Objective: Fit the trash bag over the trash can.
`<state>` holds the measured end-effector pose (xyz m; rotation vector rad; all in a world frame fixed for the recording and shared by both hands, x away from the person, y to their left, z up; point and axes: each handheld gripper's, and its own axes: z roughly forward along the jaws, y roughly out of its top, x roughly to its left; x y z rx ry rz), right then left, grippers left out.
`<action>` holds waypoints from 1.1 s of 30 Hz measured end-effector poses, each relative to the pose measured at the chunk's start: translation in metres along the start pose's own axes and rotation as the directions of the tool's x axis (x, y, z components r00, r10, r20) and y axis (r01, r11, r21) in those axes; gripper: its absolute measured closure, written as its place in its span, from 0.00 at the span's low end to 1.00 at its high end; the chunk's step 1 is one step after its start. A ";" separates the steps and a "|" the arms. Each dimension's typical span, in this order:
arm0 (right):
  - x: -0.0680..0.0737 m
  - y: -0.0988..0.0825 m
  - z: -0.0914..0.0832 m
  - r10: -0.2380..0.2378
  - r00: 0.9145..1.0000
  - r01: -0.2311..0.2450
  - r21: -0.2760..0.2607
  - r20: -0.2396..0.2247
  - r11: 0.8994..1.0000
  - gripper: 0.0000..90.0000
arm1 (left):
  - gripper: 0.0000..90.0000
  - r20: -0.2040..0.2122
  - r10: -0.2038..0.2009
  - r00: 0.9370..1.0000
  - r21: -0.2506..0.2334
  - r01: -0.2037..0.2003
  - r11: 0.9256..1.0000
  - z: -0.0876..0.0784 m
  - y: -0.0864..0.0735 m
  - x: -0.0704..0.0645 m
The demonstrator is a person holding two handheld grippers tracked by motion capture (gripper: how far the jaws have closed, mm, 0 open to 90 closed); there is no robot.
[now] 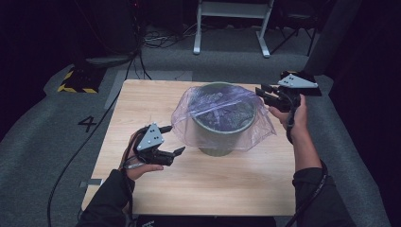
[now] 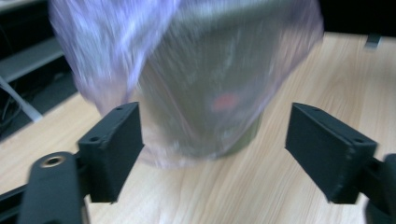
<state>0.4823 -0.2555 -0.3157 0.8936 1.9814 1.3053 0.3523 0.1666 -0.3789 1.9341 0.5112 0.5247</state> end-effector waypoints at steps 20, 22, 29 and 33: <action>0.023 -0.033 -0.069 -0.208 0.947 0.208 -0.026 -0.246 0.978 0.31 | 0.53 -0.092 -0.014 0.996 0.004 0.014 1.000 0.022 0.038 0.047; 0.025 -0.036 -0.065 -0.223 0.950 0.228 -0.002 -0.217 0.974 0.39 | 0.57 -0.105 -0.002 0.994 0.008 0.003 1.000 0.024 0.040 0.049; 0.016 -0.033 -0.045 -0.196 0.966 0.200 0.005 -0.167 0.980 0.86 | 0.88 -0.138 0.045 0.989 0.034 -0.041 0.999 0.039 0.048 0.058; 0.011 -0.031 -0.032 -0.168 0.978 0.169 0.003 -0.127 0.986 0.96 | 0.97 -0.135 0.049 0.990 0.061 -0.041 0.997 0.048 0.052 0.065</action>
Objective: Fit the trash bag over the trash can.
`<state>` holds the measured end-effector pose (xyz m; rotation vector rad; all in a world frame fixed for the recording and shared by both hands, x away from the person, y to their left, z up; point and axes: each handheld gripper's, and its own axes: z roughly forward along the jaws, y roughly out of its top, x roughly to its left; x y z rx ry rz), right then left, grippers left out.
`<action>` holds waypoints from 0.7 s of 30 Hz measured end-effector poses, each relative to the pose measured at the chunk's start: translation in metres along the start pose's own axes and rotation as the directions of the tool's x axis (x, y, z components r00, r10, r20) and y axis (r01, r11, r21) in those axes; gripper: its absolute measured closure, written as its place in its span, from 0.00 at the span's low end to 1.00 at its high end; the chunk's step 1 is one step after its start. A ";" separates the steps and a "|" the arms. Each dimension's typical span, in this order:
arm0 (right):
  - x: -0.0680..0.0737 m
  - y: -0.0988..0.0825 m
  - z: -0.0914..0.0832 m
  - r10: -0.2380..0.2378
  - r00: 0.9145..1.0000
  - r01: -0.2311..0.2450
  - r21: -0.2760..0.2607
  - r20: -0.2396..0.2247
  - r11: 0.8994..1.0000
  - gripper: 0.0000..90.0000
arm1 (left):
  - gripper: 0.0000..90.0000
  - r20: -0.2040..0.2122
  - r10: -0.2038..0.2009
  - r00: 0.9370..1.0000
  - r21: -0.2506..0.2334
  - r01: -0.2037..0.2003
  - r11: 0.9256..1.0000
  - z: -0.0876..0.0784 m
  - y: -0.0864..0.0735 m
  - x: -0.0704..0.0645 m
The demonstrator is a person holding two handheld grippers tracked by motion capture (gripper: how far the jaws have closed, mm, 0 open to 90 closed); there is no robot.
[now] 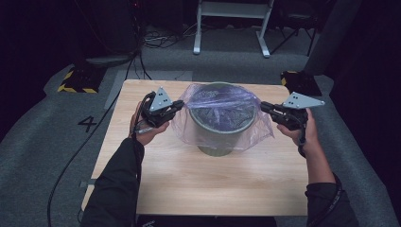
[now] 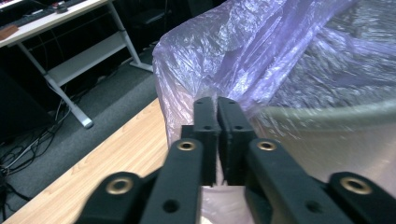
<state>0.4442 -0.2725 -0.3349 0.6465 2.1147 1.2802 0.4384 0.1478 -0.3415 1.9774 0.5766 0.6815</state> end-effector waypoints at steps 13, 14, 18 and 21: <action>0.011 -0.004 -0.022 0.048 0.999 -0.048 -0.022 0.010 0.999 0.38 | 1.00 0.010 -0.019 1.000 0.002 0.019 1.000 0.006 0.004 0.000; 0.012 -0.004 -0.025 0.044 0.999 -0.044 -0.032 -0.002 0.999 0.36 | 1.00 0.016 -0.019 1.000 0.003 0.019 1.000 0.006 0.005 0.000; 0.024 -0.005 -0.036 0.016 0.998 -0.020 -0.059 -0.058 0.998 0.30 | 1.00 0.016 -0.013 1.000 0.012 0.013 1.000 0.009 0.006 -0.002; 0.029 -0.006 -0.037 -0.009 0.997 0.004 -0.062 -0.077 0.998 0.27 | 1.00 0.016 -0.031 0.999 0.000 0.031 1.000 0.011 0.005 -0.001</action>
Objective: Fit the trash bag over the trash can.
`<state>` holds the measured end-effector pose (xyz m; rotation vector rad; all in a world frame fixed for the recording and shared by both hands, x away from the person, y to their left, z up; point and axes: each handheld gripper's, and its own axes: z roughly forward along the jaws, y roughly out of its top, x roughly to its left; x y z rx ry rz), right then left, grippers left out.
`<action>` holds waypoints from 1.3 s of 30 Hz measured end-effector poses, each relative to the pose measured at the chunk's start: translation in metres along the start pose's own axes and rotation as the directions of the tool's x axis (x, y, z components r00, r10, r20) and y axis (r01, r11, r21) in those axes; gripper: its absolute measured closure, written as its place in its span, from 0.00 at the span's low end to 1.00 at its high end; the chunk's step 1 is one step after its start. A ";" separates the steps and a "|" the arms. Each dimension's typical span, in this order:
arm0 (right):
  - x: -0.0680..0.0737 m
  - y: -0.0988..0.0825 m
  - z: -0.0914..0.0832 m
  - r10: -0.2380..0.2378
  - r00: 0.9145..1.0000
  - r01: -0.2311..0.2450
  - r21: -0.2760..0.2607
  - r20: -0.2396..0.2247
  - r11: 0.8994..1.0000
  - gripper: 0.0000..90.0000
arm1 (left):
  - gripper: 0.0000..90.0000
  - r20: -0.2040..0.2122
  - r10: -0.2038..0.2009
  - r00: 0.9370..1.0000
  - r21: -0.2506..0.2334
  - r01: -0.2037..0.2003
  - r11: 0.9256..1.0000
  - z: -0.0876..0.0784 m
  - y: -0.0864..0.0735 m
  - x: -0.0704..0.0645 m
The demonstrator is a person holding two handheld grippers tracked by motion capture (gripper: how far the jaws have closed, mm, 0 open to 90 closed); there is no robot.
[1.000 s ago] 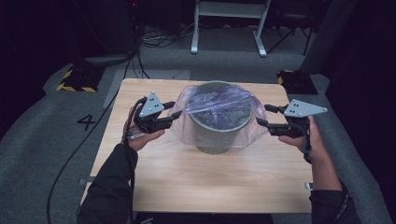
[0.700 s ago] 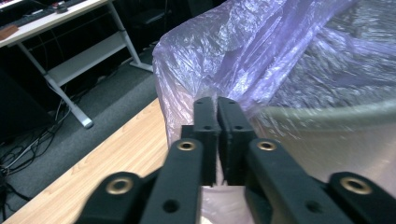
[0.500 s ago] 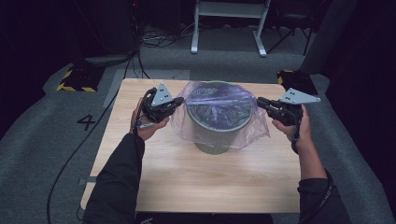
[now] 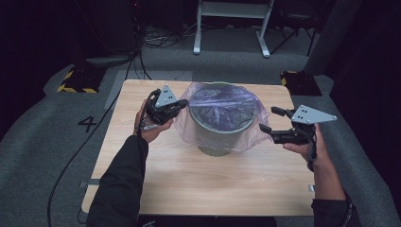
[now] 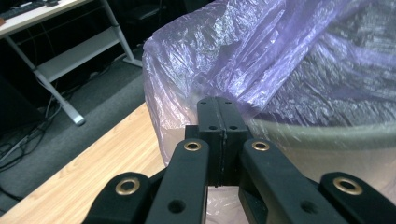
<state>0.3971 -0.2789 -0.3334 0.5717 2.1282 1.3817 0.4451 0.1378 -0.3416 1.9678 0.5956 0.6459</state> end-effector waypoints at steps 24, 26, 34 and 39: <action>-0.026 -0.009 0.022 0.086 0.993 -0.089 0.028 0.080 0.996 0.52 | 1.00 -0.018 -0.101 0.995 -0.063 0.100 0.993 0.019 -0.002 0.014; -0.018 -0.011 0.014 0.075 0.996 -0.076 0.013 0.056 0.997 0.42 | 1.00 -0.018 -0.098 0.995 -0.053 0.097 0.994 0.019 -0.004 0.012; -0.004 -0.021 0.028 -0.045 0.994 0.027 0.188 0.096 0.982 0.51 | 1.00 -0.036 -0.105 0.994 -0.031 0.104 0.994 0.024 -0.003 0.012; -0.025 -0.030 0.034 0.035 0.990 -0.061 0.190 0.138 0.980 0.95 | 1.00 -0.039 -0.104 0.994 -0.031 0.102 0.994 0.027 0.000 0.015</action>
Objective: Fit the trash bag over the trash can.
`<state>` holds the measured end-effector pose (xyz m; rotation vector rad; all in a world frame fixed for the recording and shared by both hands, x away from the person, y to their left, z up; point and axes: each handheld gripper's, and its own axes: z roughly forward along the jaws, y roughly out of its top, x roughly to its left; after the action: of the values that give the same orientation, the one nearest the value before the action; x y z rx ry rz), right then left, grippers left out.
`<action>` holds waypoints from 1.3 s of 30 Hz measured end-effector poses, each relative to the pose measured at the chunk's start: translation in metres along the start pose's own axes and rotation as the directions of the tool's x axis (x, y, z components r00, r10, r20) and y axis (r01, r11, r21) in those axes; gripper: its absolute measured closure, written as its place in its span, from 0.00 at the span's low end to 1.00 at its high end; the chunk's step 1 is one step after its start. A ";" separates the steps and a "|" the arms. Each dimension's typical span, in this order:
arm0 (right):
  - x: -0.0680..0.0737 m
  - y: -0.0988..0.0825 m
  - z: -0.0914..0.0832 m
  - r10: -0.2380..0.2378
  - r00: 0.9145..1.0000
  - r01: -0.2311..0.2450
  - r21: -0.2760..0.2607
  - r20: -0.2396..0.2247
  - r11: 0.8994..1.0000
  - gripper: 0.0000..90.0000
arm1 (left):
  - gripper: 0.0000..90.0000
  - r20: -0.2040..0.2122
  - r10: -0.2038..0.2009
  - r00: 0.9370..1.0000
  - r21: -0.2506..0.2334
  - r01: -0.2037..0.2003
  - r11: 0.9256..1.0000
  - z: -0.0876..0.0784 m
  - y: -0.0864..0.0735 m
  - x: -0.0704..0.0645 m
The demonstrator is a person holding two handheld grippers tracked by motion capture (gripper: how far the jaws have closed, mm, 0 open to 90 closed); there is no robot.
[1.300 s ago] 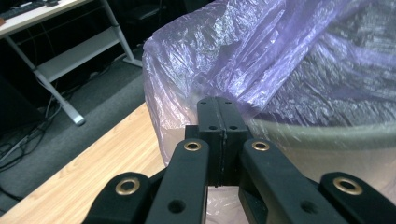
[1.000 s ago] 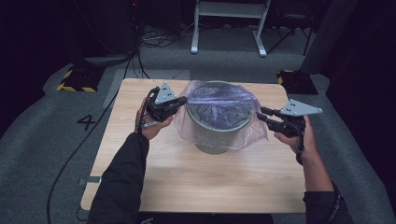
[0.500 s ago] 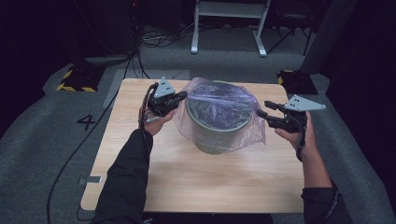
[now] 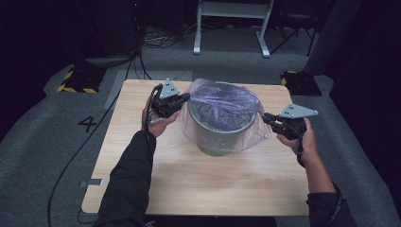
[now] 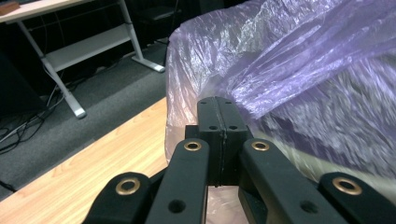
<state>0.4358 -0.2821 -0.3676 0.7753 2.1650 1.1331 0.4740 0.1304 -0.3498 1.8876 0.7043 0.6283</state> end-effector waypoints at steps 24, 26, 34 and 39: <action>-0.036 0.008 0.073 0.255 0.960 -0.257 0.000 0.117 0.966 1.00 | 1.00 -0.062 -0.185 0.981 0.146 0.192 0.971 0.059 -0.019 0.027; -0.035 0.007 0.078 0.261 0.959 -0.263 0.010 0.108 0.965 1.00 | 1.00 -0.051 -0.230 0.972 0.169 0.235 0.957 0.065 -0.024 0.030; -0.038 0.004 0.095 0.313 0.946 -0.320 0.086 0.087 0.944 1.00 | 1.00 -0.037 -0.340 0.940 0.231 0.339 0.912 0.079 -0.036 0.037; -0.039 -0.003 0.106 0.338 0.939 -0.345 0.153 0.070 0.926 1.00 | 1.00 -0.043 -0.359 0.933 0.314 0.353 0.881 0.085 -0.040 0.041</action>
<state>0.5357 -0.2560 -0.4121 1.2794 2.1602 1.0992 0.5534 0.1211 -0.4141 1.9770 1.1666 0.2719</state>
